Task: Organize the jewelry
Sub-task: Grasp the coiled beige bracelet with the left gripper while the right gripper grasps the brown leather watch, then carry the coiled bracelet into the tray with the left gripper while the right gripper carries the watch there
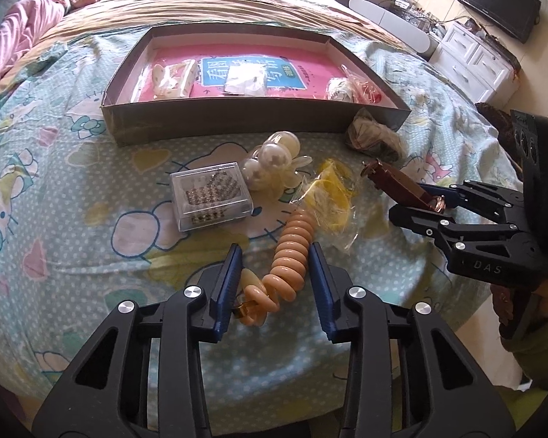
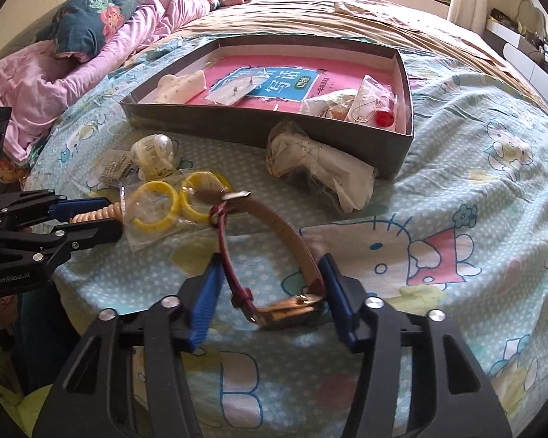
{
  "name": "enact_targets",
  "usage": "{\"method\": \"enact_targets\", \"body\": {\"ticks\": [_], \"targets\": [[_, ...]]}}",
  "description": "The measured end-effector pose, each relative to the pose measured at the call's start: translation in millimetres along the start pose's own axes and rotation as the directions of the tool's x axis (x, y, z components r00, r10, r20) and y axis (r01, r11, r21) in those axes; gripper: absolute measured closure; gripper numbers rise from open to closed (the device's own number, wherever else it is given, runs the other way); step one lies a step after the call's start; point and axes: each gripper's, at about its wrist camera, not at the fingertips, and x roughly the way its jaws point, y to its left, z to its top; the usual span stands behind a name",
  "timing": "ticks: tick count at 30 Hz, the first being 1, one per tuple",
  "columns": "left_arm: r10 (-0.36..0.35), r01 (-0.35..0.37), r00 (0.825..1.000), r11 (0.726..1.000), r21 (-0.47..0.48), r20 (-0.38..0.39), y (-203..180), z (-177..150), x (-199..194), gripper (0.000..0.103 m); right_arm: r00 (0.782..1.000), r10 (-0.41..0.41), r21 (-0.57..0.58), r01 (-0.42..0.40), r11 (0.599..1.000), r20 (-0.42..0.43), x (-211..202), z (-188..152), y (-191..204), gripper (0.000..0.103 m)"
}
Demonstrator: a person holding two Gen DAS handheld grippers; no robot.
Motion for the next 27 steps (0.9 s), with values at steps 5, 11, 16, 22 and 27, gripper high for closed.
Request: {"method": "enact_targets", "body": {"ticks": [5, 11, 16, 22, 27], "targets": [[-0.024, 0.024, 0.999, 1.0, -0.014, 0.026, 1.0, -1.4, -10.7, 0.092, 1.0, 0.022, 0.018, -0.022, 1.0, 0.005, -6.5, 2.1, -2.0, 0.061], [-0.032, 0.035, 0.997, 0.998, -0.049, 0.063, 8.3, 0.9, -27.7, 0.092, 0.998, 0.036, 0.011, -0.036, 0.999, 0.047, -21.4, 8.8, 3.1, 0.062], [-0.038, 0.044, 0.994, 0.997, -0.061, 0.102, 11.1, 4.7, -43.1, 0.092, 0.995, 0.039, 0.003, -0.04, 0.999, 0.088, -33.7, 17.1, 5.3, 0.062], [-0.029, 0.041, 0.988, 0.997, -0.069, 0.154, 13.7, 13.4, -62.5, 0.092, 0.992, 0.042, -0.005, -0.042, 0.999, 0.115, -42.9, 25.6, 7.6, 0.062], [-0.021, 0.038, 0.983, 0.995, -0.093, 0.18, 20.8, 18.0, -72.4, 0.092, 0.989, 0.048, -0.014, -0.047, 0.999, 0.138, -50.2, 30.5, 11.1, 0.062]]}}
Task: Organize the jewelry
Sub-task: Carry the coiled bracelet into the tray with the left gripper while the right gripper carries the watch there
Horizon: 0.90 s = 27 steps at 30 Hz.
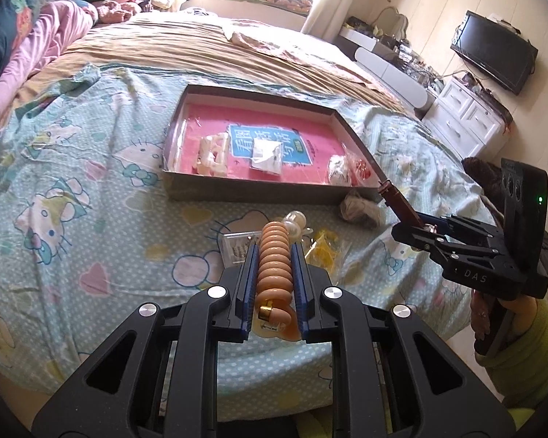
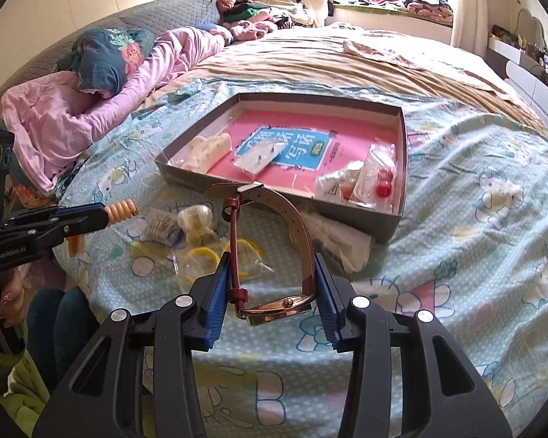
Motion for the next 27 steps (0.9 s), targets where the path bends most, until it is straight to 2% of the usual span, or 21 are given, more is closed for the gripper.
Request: {"method": "enact_targets", "body": {"ticks": [12, 27], "targets": [[0.036, -0.034, 0.998, 0.999, -0.04, 0.047, 17.2, 19.1, -12.5, 0.092, 0.998, 0.013, -0.009, -0.013, 1.0, 0.058, -5.0, 18.5, 2.6, 0.062], [0.046, -0.044, 0.997, 0.998, -0.036, 0.055, 18.2, 46.9, -0.3, 0.092, 0.993, 0.027, -0.003, -0.027, 1.0, 0.117, 0.9, 49.1, -3.2, 0.062]]}}
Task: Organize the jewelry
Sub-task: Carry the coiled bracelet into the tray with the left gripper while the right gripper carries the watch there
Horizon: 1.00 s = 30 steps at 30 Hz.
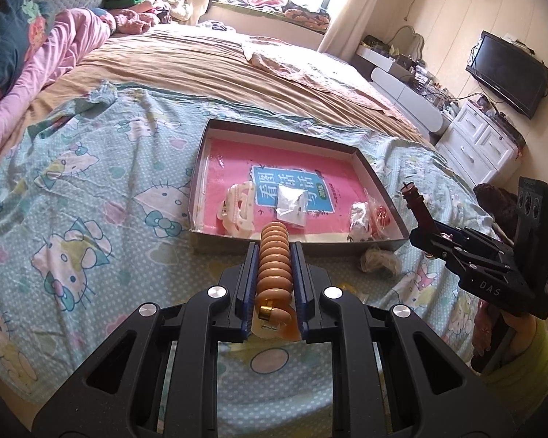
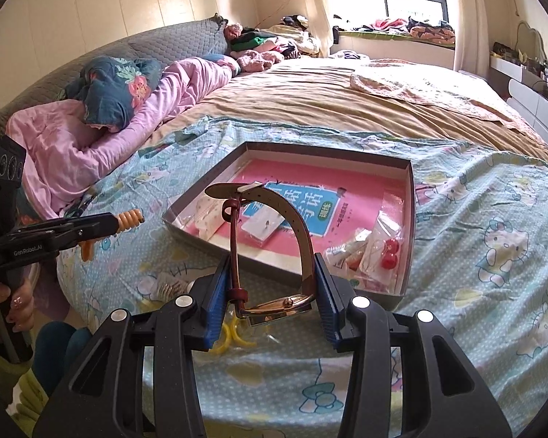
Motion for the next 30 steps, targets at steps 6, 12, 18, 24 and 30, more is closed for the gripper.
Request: {"method": "enact_targets", "body": {"ticks": [6, 12, 18, 24, 30], "targets": [[-0.005, 0.005, 1.0, 1.0, 0.013, 0.006, -6.0, 15.0, 10.4, 0.092, 1.0, -0.005, 0.009, 0.005, 1.0, 0.024, 1.2, 10.8, -7.9, 0.062], [-0.014, 0.013, 1.0, 1.0, 0.018, 0.006, -10.6, 28.1, 22.6, 0.092, 0.999, -0.013, 0.015, 0.012, 1.0, 0.042, 1.6, 19.6, -15.1, 0.062], [-0.015, 0.015, 1.0, 0.999, 0.029, 0.003, -15.4, 37.2, 32.2, 0.092, 0.998, -0.025, 0.021, 0.024, 0.999, 0.054, 3.2, 26.0, -22.4, 0.062], [-0.02, 0.02, 1.0, 0.999, 0.037, 0.007, -20.5, 46.5, 43.8, 0.092, 0.998, -0.038, 0.025, 0.036, 0.999, 0.058, 8.3, 32.3, -30.4, 0.062], [-0.017, 0.016, 1.0, 0.998, 0.065, 0.003, -29.8, 52.8, 61.9, 0.092, 0.997, -0.052, 0.037, 0.049, 0.998, 0.056, 16.8, 36.2, -39.0, 0.062]]}}
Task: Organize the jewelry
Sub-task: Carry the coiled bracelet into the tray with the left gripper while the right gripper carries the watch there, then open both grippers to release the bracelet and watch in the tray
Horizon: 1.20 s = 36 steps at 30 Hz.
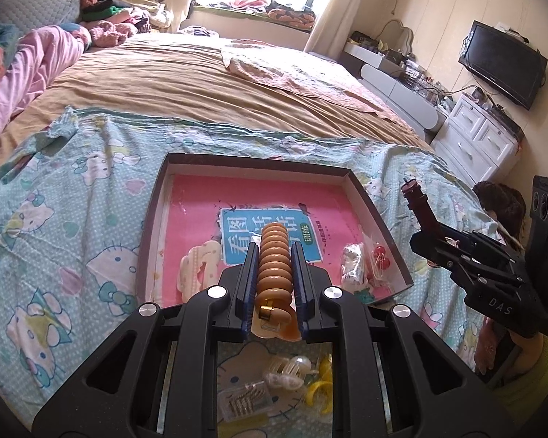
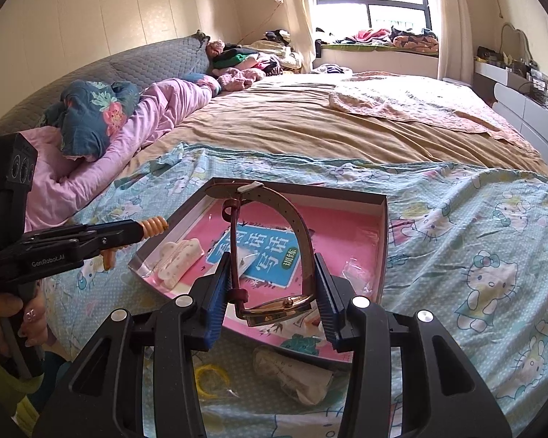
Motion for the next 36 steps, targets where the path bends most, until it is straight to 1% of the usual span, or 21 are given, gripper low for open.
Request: {"method": "enact_targets", "body": {"ticks": [10, 16, 19, 26, 32, 34, 36], "targets": [[0.016, -0.015, 0.999, 0.999, 0.04, -0.04, -6.4, -0.7, 31.8, 0.092, 1.0, -0.02, 0.022, 0.02, 1.0, -0.017, 17.3, 3.8, -14.3, 0.062], [0.009, -0.006, 0.998, 0.999, 0.036, -0.069, -6.0, -1.8, 48.2, 0.092, 0.999, -0.029, 0.022, 0.029, 0.999, -0.03, 29.6, 6.4, -19.2, 0.062], [0.017, -0.014, 0.996, 0.999, 0.043, -0.082, -5.2, -2.9, 55.9, 0.092, 0.999, -0.035, 0.028, 0.036, 0.999, -0.038, 36.7, 7.7, -23.8, 0.062], [0.025, -0.02, 0.994, 0.999, 0.044, -0.107, -1.4, -6.2, 68.4, 0.092, 0.995, -0.054, 0.031, 0.057, 0.998, -0.083, 61.8, 8.4, -33.4, 0.062], [0.028, -0.024, 0.993, 0.999, 0.042, -0.112, 1.2, -5.5, 68.8, 0.092, 0.991, -0.062, 0.029, 0.066, 0.997, -0.12, 78.3, 5.2, -35.9, 0.062], [0.03, -0.025, 0.993, 0.999, 0.041, -0.112, 1.8, -5.4, 68.5, 0.09, 0.989, -0.063, 0.024, 0.067, 0.997, -0.133, 83.8, 4.4, -34.5, 0.062], [0.033, -0.028, 0.993, 0.999, 0.038, -0.113, 3.2, -5.3, 67.3, 0.083, 0.987, -0.064, 0.018, 0.067, 0.998, -0.145, 88.8, 3.1, -33.1, 0.062]]}}
